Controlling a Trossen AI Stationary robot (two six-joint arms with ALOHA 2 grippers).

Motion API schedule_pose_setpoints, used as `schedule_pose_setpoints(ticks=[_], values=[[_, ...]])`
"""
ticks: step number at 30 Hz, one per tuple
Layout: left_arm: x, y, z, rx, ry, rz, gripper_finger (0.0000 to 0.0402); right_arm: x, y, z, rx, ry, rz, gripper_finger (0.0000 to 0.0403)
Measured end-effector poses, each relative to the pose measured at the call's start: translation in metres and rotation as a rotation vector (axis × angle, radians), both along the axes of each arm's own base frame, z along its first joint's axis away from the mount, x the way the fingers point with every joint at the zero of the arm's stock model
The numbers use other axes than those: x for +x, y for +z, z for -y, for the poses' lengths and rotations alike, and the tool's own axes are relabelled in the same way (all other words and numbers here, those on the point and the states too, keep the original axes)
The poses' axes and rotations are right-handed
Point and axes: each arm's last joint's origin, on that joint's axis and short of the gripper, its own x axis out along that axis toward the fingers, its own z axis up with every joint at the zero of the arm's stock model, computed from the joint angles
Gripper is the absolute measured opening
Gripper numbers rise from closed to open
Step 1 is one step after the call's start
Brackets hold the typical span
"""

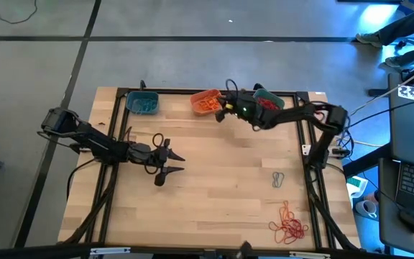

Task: Sort rubber bands into baskets
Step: Put the orange rubber band into the orange bin

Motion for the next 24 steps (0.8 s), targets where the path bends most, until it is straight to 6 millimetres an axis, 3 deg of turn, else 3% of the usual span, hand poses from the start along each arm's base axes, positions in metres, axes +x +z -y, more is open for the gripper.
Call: schedule_pose_setpoints(ticks=[7,15,24], values=[[0.0,-0.002,0.0,0.002,0.001,-0.018,0.0164,0.03,0.002,0.04,0.027,0.004,-0.011,0.0017],[0.0,-0.002,0.0,-0.006,0.003,-0.019,0.0164,0.049,0.005,0.058,0.084,0.001,-0.108,0.0024],[-0.001,-0.003,0.0,-0.023,0.001,-0.034,0.0164,0.045,-0.008,0.056,0.136,-0.023,-0.226,0.0152]])
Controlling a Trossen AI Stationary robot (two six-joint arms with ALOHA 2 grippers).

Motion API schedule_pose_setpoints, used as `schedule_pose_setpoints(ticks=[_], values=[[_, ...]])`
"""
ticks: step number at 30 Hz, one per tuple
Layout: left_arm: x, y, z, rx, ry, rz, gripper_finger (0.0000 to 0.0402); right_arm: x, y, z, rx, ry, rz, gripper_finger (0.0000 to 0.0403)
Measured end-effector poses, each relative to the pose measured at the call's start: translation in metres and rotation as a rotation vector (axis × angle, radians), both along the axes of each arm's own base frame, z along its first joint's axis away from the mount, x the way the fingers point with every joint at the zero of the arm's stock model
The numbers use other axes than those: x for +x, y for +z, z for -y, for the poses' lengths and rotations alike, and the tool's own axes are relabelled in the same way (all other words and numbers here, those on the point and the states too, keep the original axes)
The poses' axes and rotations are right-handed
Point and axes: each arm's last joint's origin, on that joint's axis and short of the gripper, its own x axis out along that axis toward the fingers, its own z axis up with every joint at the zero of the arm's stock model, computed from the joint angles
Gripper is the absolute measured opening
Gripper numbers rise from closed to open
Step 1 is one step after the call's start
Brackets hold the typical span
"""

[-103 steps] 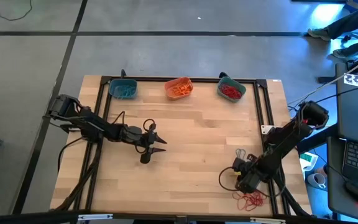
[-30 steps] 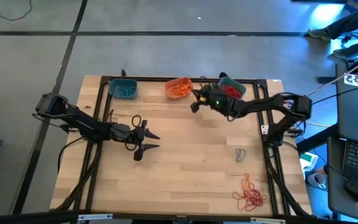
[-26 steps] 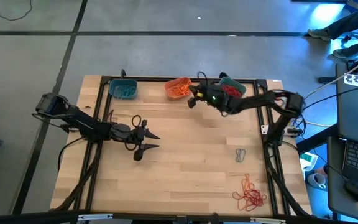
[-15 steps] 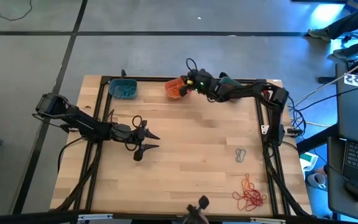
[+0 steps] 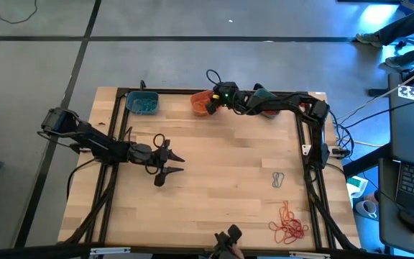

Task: Sort rubber bands into baskets
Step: Put the orange rubber band into the orange bin

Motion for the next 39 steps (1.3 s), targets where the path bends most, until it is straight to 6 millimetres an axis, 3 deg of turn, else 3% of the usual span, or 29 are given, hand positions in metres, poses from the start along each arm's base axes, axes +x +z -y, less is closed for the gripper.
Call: schedule_pose_setpoints(ticks=[4,9,16,22,30,39], values=[[0.0,0.0,0.0,0.006,-0.002,-0.004,0.0164,-0.001,0.005,-0.005,0.009,0.06,-0.029,0.0194],[0.0,-0.001,0.0,0.005,-0.001,-0.007,0.0164,-0.008,0.03,-0.026,-0.003,0.134,-0.108,0.0206],[0.0,-0.001,0.0,0.002,0.0,-0.01,0.0164,-0.034,0.074,-0.077,0.055,0.232,-0.267,0.0194],[0.0,-0.001,0.0,0.001,0.0,-0.006,0.0164,-0.063,0.097,-0.129,0.143,0.306,-0.418,0.0194],[0.0,-0.001,0.0,0.014,-0.004,-0.006,0.0164,-0.087,0.105,-0.206,0.211,0.389,-0.565,0.0193],[0.0,-0.001,0.0,0.024,-0.007,-0.005,0.0164,-0.111,0.098,-0.285,0.232,0.465,-0.65,0.0193]])
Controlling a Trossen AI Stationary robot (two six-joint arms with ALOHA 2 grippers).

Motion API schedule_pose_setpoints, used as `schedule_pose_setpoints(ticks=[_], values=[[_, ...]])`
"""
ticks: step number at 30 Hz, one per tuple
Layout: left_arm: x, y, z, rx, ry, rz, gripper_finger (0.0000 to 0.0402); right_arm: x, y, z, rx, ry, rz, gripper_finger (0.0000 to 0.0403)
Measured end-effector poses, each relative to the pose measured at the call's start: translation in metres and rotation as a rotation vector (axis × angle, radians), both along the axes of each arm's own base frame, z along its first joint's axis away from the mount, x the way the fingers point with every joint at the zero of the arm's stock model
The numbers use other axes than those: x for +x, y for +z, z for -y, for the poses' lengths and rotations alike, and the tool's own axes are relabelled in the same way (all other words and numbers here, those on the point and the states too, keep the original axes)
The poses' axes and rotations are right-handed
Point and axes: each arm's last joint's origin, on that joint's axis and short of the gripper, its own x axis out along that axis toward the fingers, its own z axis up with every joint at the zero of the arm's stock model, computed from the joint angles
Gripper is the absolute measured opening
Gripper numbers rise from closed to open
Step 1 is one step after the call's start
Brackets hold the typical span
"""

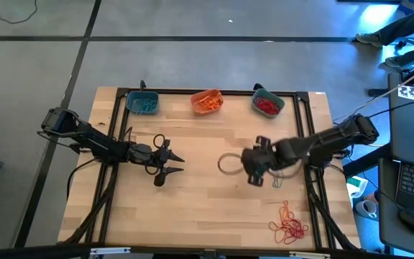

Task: Sort rubber bands into baskets
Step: Put the orange rubber band into the orange bin

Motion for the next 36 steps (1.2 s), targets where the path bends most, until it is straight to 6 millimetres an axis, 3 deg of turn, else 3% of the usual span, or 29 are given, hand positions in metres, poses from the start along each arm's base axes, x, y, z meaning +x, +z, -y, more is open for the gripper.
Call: schedule_pose_setpoints(ticks=[9,19,24,29,36], values=[[0.0,0.0,0.0,-0.015,0.005,-0.001,0.0164,-0.035,-0.029,-0.051,0.065,-0.099,-0.065,0.0193],[0.0,0.0,0.0,-0.022,0.008,-0.002,0.0164,-0.073,-0.053,-0.087,0.357,-0.405,-0.287,0.0193],[0.0,0.0,0.0,-0.023,0.008,-0.002,0.0164,-0.091,-0.066,-0.104,0.384,-0.462,-0.316,0.0193],[0.0,0.0,0.0,-0.023,0.008,-0.006,0.0164,-0.109,-0.09,-0.114,0.334,-0.468,-0.362,0.0193],[0.0,-0.001,0.0,-0.025,0.009,-0.007,0.0164,-0.124,-0.115,-0.109,0.256,-0.547,-0.404,0.0193]])
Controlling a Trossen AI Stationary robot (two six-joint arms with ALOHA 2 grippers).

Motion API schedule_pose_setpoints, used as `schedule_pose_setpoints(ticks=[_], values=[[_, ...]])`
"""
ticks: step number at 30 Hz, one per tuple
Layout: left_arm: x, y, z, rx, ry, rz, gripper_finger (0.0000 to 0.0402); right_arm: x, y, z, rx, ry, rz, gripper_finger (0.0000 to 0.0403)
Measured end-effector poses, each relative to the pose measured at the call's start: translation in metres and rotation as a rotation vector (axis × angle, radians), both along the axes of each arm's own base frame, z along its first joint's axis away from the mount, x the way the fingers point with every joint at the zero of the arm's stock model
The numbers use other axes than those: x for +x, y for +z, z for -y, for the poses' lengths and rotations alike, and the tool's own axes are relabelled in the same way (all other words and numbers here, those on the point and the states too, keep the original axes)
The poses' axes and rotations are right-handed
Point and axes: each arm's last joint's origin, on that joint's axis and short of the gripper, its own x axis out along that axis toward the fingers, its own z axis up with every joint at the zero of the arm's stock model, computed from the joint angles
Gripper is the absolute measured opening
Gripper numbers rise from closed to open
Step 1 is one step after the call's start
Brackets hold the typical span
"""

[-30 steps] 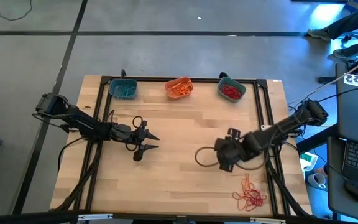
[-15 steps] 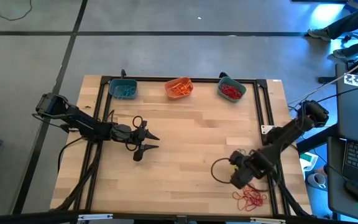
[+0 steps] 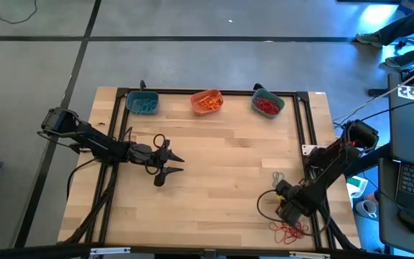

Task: Sort rubber bands into baskets
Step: Put the orange rubber band into the orange bin

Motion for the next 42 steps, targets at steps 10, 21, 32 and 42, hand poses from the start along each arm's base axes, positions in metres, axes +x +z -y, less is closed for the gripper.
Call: schedule_pose_setpoints(ticks=[10,21,32,42], values=[[-0.001,-0.002,0.0,-0.003,0.002,-0.02,0.0164,-0.003,-0.013,0.006,-0.027,-0.029,0.031,0.0185],[-0.001,-0.002,0.0,-0.009,0.005,-0.021,0.0164,-0.002,-0.016,0.004,0.022,0.031,0.059,0.0018],[-0.001,-0.002,0.0,-0.011,0.005,-0.021,0.0164,0.01,0.021,-0.002,-0.154,0.104,0.165,0.0017],[-0.001,-0.002,0.0,-0.013,0.006,-0.02,0.0164,0.023,0.031,0.004,-0.329,0.1,0.367,0.0012]])
